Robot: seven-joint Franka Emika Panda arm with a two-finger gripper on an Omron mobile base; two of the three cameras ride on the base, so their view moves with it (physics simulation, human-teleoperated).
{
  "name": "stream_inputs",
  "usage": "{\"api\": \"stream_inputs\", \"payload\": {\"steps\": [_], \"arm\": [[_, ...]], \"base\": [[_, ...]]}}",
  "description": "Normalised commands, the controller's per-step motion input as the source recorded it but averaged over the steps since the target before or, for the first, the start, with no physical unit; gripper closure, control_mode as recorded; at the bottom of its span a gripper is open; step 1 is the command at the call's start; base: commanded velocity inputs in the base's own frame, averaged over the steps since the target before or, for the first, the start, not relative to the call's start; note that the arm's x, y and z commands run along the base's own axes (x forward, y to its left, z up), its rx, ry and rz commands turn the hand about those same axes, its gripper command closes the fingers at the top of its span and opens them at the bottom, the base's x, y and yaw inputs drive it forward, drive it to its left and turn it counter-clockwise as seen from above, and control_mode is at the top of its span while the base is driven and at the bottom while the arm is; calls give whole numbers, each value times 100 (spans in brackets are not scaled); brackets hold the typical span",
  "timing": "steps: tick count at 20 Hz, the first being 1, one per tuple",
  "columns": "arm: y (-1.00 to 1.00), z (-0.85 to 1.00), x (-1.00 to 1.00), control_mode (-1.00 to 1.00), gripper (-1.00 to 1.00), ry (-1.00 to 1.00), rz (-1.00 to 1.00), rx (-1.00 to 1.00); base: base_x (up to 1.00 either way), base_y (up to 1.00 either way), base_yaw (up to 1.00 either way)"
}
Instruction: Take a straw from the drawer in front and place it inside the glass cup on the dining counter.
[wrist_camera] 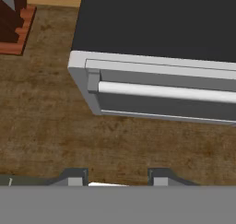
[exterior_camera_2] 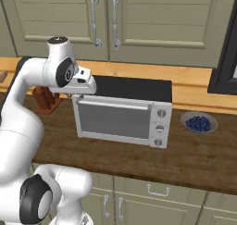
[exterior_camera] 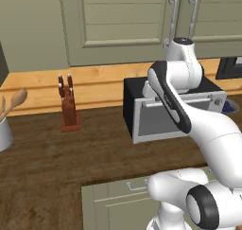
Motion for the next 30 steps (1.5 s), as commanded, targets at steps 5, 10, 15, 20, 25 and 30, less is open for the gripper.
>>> {"api": "stream_inputs", "payload": {"steps": [5, 10, 15, 20, 25, 30], "arm": [[0, 0, 0, 100, -100, 0, 0, 0], [0, 0, 0, 100, -100, 0, 0, 0], [0, 0, 0, 100, -100, 0, 0, 0], [0, 0, 0, 100, -100, 0, 0, 0], [0, 0, 0, 100, -100, 0, 0, 0], [0, 0, 0, 100, -100, 0, 0, 0]], "base": [[-7, -7, 2], [-31, -41, 26], [-41, -51, 39], [-54, -66, 36], [-67, -48, 33], [-59, -9, 34]]}}
